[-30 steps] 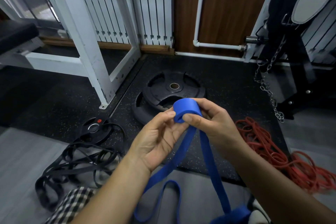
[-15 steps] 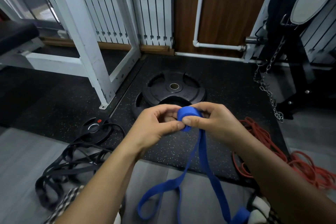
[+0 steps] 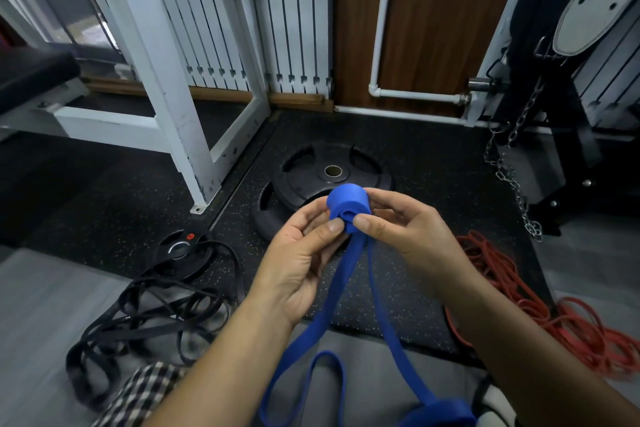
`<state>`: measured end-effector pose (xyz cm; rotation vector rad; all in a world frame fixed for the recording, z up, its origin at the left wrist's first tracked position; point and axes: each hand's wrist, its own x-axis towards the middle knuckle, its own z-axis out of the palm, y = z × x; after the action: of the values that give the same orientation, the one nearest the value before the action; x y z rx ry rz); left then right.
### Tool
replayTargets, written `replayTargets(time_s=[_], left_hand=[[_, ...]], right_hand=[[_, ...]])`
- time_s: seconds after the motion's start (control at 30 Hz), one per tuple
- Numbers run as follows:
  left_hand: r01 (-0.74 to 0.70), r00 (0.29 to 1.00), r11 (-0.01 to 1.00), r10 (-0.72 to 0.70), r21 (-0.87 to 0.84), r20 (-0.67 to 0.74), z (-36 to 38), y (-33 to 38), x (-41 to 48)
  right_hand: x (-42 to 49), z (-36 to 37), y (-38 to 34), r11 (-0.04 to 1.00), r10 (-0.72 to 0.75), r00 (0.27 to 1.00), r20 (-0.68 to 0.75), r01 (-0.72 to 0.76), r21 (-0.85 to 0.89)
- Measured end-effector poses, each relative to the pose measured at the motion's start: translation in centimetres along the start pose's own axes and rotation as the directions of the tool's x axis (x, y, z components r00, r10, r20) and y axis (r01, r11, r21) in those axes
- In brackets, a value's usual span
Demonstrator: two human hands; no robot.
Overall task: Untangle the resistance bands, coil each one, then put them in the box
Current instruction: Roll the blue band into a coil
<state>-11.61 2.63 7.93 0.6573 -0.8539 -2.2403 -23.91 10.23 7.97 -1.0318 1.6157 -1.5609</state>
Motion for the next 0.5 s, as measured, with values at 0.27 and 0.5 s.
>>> replayTargets(time_s=[0.27, 0.5], left_hand=[[0.045, 0.999, 0.997, -0.044, -0.063, 0.007, -0.2, 0.2, 0.1], [0.062, 0.996, 0.997, -0.060, -0.040, 0.067, -0.5, 0.3, -0.2]], right_hand=[[-0.9, 0.9, -0.2, 0.998, -0.065, 0.997, 0.030, 0.065, 0.004], [-0.8, 1.2, 0.0, 0.990, -0.112, 0.993, 0.042, 0.115, -0.081]])
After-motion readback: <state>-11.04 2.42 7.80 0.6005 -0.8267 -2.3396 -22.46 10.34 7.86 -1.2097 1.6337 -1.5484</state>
